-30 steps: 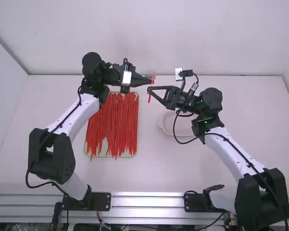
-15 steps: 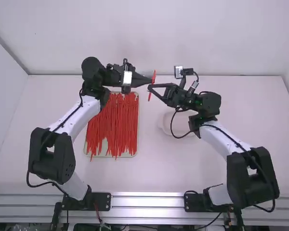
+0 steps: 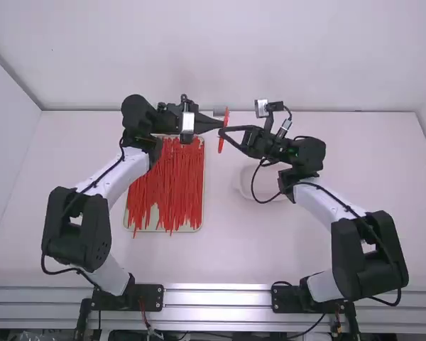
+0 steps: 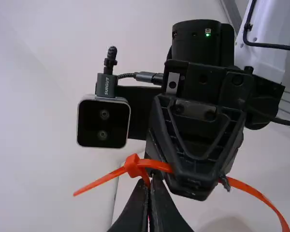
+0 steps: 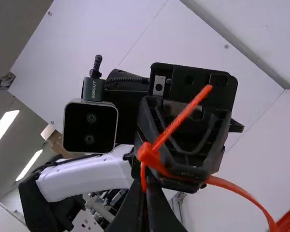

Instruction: Fasten the cable tie

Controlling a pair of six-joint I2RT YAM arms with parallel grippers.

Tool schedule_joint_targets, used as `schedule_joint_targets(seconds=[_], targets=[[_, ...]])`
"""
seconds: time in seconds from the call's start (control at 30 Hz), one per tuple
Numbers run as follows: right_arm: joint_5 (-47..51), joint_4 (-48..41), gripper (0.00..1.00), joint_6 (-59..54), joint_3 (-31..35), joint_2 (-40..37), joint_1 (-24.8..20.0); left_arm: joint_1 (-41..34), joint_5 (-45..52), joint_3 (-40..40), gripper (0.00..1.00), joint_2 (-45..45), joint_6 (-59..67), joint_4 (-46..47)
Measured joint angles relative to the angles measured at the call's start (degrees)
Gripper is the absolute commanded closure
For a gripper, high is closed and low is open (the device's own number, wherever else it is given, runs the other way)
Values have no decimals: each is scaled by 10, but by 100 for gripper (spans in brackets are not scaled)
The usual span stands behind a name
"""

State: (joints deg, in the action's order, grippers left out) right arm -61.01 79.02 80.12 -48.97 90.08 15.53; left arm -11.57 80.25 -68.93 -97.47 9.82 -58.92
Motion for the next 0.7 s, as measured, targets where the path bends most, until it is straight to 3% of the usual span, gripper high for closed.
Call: schedule_joint_targets(seconds=[0.57,0.7], targets=[[-5,-8,99,10,-14,8,-3,4,1,11,99,0,0,-3],[-9,-6,83,10,-15,8,-5,12,7,14,99,0,-9,-6]])
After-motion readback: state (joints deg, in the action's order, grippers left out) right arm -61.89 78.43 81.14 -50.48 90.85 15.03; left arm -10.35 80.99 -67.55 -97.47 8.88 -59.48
